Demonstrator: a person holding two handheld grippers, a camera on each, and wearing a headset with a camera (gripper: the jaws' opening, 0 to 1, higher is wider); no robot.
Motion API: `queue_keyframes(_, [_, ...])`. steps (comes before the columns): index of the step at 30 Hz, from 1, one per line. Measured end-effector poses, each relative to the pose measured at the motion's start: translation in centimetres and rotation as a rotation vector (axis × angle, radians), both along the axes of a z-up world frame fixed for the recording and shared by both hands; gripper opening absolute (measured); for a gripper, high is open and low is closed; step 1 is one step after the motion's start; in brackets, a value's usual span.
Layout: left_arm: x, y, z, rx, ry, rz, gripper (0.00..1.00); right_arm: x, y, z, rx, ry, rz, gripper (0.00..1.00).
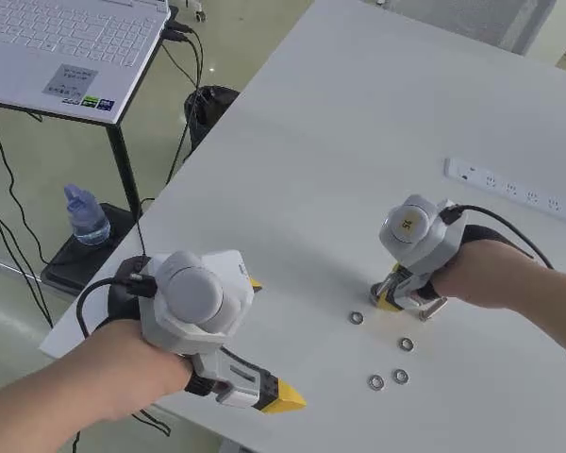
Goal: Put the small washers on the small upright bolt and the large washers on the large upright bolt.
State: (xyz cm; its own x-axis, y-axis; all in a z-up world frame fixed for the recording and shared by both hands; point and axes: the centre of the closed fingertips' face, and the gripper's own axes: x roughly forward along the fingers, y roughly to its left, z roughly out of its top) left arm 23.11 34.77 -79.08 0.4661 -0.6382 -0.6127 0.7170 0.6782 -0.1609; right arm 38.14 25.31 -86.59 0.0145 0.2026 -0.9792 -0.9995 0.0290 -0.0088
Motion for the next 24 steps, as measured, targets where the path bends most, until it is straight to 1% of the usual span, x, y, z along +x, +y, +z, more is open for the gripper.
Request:
queue_keyframes(1, [0.0,0.0,0.0,0.001,0.0,-0.001,0.9,-0.1,0.1,0.0,0.006,0.005,-0.001,0.3])
queue_keyframes(2, [0.0,0.0,-0.1,0.003,0.001,-0.001,0.9,-0.1,0.1,-0.1,0.011,0.009,-0.004,0.36])
queue_keyframes(3, [0.0,-0.1,-0.1,0.003,0.002,-0.002,0.9,-0.1,0.2,0.0,0.02,0.012,-0.004,0.4])
queue_keyframes(4, [0.0,-0.1,-0.1,0.003,0.002,-0.002,0.9,-0.1,0.3,0.1,0.027,0.014,-0.006,0.41])
queue_keyframes(12, [-0.4,-0.7,-0.3,0.004,0.01,-0.008,0.9,0.1,0.0,0.6,0.035,0.011,-0.005,0.41])
queue_keyframes(15, [-0.4,-0.8,-0.2,0.003,0.006,-0.008,0.9,0.1,0.0,1.1,0.049,0.013,-0.009,0.41])
queue_keyframes(16, [-0.4,-0.9,0.0,0.002,-0.001,-0.009,0.9,0.0,0.1,1.4,0.055,0.015,-0.008,0.41])
queue_keyframes(18, [-0.4,-1.0,0.0,0.001,0.0,-0.007,0.9,-0.2,0.3,1.8,0.077,0.018,0.012,0.42])
queue_keyframes(21, [-0.5,-1.3,0.1,0.004,-0.002,-0.012,0.89,-0.5,0.2,2.3,0.084,0.024,0.021,0.43])
queue_keyframes(24, [-0.6,-1.5,0.1,0.004,-0.001,-0.014,0.89,-0.6,0.3,2.9,0.102,0.02,0.021,0.43])
